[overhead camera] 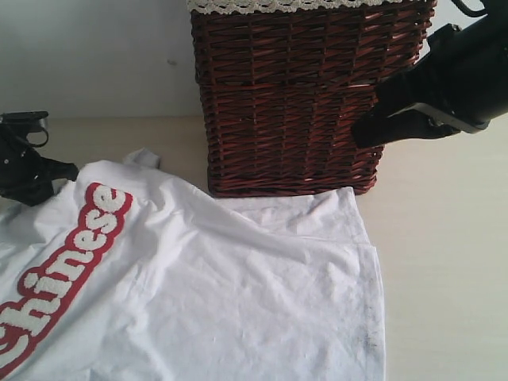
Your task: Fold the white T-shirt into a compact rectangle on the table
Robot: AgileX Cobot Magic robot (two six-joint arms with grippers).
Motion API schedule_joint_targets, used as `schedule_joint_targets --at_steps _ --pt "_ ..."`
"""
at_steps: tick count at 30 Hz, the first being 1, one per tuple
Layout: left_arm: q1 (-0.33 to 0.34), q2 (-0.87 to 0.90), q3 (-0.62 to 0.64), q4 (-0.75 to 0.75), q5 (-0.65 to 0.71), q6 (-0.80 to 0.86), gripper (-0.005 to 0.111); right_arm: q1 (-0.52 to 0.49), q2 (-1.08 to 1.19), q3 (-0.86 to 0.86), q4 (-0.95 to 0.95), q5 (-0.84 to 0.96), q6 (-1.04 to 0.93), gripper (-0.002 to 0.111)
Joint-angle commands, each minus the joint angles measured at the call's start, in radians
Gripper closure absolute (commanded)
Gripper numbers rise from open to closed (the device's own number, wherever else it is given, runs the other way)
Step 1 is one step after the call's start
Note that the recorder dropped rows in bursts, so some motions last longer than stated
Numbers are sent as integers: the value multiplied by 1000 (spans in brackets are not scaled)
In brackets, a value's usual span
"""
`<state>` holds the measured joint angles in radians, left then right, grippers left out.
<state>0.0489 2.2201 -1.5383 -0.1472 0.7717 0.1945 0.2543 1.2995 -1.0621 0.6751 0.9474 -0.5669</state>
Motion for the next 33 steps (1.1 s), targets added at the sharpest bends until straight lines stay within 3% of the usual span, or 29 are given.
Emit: schedule_joint_targets --at_steps 1,4,6,8,9,11,12,14,22,28,31,33 --pt "22 -32 0 85 -51 -127 87 2 -8 -2 8 0 -14 108" --pt "22 -57 0 123 -95 -183 69 2 -8 -2 8 4 -14 108" --pt "22 -59 0 295 -81 -319 68 2 -8 -2 8 6 -14 108" --pt "22 -57 0 368 -60 -352 68 2 -8 -2 8 6 -14 108" --pt "22 -68 0 344 -72 -351 68 2 -8 -2 8 6 -14 108" --pt "4 -120 0 129 -142 -224 68 2 -8 -2 8 6 -14 108" --pt "-22 -141 0 -40 -155 -37 68 2 -8 -2 8 6 -14 108" --pt "-72 -144 0 -255 -124 183 69 2 -8 -2 8 6 -11 108" --pt "-203 -73 0 -228 -153 248 66 2 -8 -2 8 6 -11 108" --pt "-225 -58 0 -239 -348 229 40 2 -8 -2 8 2 -13 108" --pt "-229 -34 -17 -235 -448 229 39 2 -8 -2 8 -3 -15 108" --pt "-233 30 -72 -235 -422 229 39 2 -8 -2 8 -3 -15 108"
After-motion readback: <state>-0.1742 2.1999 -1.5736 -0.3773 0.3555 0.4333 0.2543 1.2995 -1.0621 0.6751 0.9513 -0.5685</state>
